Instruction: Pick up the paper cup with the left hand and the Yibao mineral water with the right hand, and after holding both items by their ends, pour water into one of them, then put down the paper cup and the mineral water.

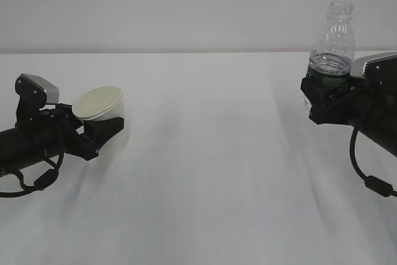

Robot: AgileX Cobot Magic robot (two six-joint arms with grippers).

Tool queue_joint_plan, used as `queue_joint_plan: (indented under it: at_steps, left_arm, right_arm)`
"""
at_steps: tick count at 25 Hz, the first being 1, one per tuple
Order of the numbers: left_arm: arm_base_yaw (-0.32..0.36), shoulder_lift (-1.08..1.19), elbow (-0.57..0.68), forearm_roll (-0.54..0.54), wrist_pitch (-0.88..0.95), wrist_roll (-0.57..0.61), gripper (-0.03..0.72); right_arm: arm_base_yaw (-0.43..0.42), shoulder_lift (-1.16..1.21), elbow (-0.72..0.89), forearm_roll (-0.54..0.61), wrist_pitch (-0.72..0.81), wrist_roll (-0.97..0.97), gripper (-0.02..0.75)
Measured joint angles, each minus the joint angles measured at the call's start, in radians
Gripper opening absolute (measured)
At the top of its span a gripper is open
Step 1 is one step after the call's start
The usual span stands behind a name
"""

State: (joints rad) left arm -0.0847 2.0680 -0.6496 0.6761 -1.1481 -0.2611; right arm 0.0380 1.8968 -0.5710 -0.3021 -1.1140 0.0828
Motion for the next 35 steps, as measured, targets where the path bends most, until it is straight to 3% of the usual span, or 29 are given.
queue_joint_plan:
  at_steps: [8,19,30,35]
  left_arm:
    - [0.0,0.0,0.006,0.028,0.0,-0.024,0.478]
    - [-0.004,0.0,0.006,0.162,0.0,-0.077,0.478]
    - [-0.179,-0.008,0.006,0.17,0.0,-0.084,0.478]
    - [-0.208,-0.008,-0.026,0.169,0.0,-0.114,0.478]
  right_arm:
    - [0.0,-0.048,0.028,-0.001,0.0,-0.011,0.464]
    - [0.0,-0.055,0.044,-0.004,0.0,-0.013,0.464]
    - [0.0,-0.055,0.044,-0.004,0.0,-0.013,0.464]
    - [0.0,-0.055,0.044,-0.005,0.0,-0.013,0.464]
